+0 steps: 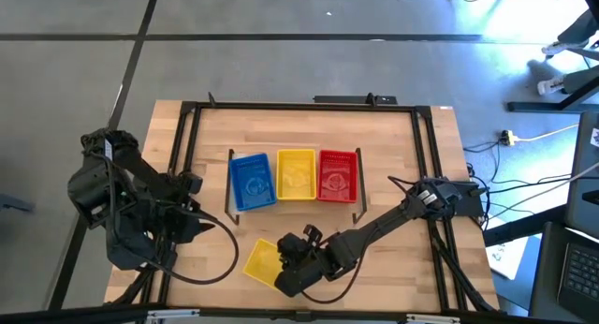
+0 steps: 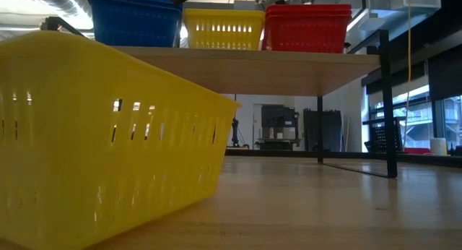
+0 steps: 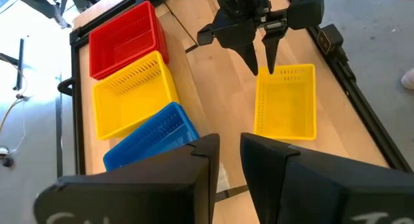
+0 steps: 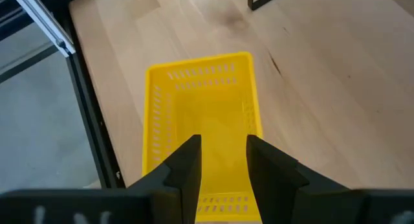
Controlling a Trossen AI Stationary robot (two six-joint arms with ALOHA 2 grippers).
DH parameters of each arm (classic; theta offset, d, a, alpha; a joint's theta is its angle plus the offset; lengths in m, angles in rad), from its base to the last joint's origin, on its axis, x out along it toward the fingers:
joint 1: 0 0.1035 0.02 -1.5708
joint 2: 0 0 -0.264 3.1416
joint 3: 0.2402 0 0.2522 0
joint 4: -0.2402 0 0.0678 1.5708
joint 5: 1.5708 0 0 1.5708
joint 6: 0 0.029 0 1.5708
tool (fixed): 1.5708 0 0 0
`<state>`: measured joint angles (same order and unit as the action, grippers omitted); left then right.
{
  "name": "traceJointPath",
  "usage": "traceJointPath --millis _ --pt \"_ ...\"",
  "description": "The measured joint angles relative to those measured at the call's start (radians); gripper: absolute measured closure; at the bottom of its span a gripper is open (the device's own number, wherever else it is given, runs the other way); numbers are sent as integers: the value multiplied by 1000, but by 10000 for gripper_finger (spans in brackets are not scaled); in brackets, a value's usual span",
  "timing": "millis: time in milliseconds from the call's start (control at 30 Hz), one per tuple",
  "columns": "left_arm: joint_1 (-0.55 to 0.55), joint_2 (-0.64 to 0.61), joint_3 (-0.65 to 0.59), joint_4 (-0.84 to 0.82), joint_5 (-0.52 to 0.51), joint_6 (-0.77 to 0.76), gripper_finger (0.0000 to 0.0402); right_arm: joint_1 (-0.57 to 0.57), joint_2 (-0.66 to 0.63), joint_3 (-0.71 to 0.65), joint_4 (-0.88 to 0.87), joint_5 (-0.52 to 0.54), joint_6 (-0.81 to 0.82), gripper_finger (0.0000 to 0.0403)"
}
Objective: Stack baskets on shelf by color
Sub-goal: Stack the yellow bin on top of the stacked yellow bins on the shelf
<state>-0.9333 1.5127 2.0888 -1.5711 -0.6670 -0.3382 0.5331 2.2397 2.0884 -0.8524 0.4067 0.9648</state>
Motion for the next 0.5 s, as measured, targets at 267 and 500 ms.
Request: traceJointPath --millis 267,500 --pt "1 0 0 0 0 0 347 -1 0 -10 2 11 -10 284" --pt "1 0 0 0 0 0 347 -1 4 -115 94 7 -93 284"
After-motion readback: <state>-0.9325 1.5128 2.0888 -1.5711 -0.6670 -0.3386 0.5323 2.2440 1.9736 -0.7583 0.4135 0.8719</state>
